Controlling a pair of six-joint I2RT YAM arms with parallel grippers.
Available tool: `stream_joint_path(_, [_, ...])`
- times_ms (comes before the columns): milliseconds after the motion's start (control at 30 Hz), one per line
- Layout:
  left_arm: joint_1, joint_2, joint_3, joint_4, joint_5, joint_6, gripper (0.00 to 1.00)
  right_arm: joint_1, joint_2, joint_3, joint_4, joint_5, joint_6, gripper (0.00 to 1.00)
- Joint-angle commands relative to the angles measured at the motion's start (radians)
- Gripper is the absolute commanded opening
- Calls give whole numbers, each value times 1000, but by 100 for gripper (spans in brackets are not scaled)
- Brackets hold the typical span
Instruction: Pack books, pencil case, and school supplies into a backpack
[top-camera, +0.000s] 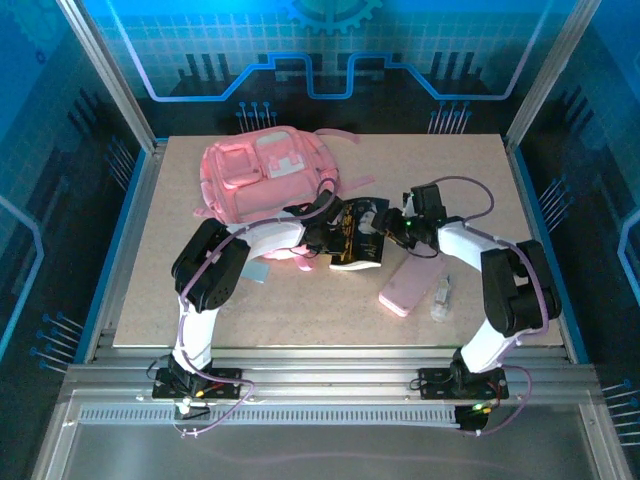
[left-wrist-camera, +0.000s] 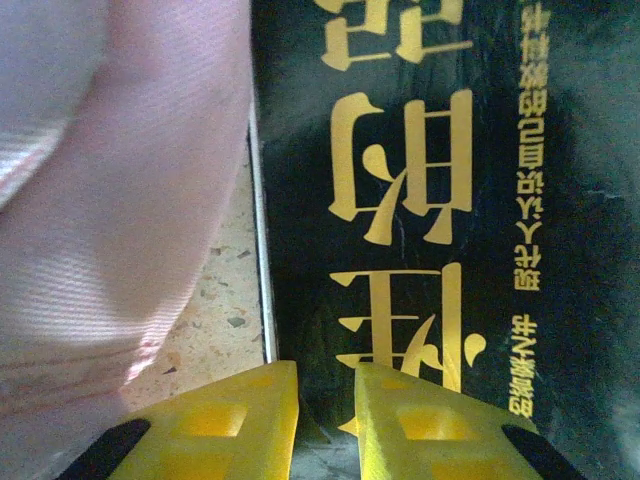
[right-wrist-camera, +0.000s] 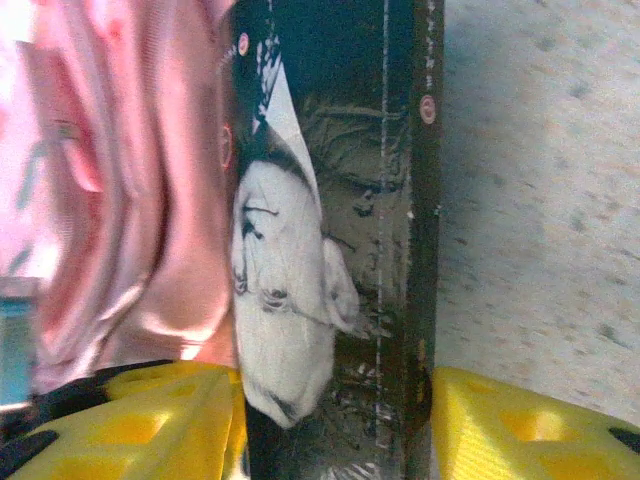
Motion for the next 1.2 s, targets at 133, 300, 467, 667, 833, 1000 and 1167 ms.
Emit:
stream_joint_path(133, [-20,39,-30,-23,72,-23,23,60,40,-24,132,-226,53,52])
stream_joint_path(300, [-20,22,-42,-24,64,-23,23,59,52,-12,88,-195,19,36])
stream_joint_path(467, [-20,-23,-46,-53,42,-23,34,43,16,-5,43,-171,-15,14])
stream_joint_path(667, [-2,-204,-46,-64,-8,-23,74,-13,-90,30,-72,-180,-125,0])
stream_joint_path(833, [70,-329,-88,81,96,-99,98,-67,-189,71,-124,-291,-201,0])
stream_joint_path(1000, [154,-371,-178,405,297,-244,99,-102,-253,120,-100,-468,-213,0])
stream_joint_path(1167, [164,-338,-181,597,397,-320,99,-108,-275,136,24,-596,-127,0])
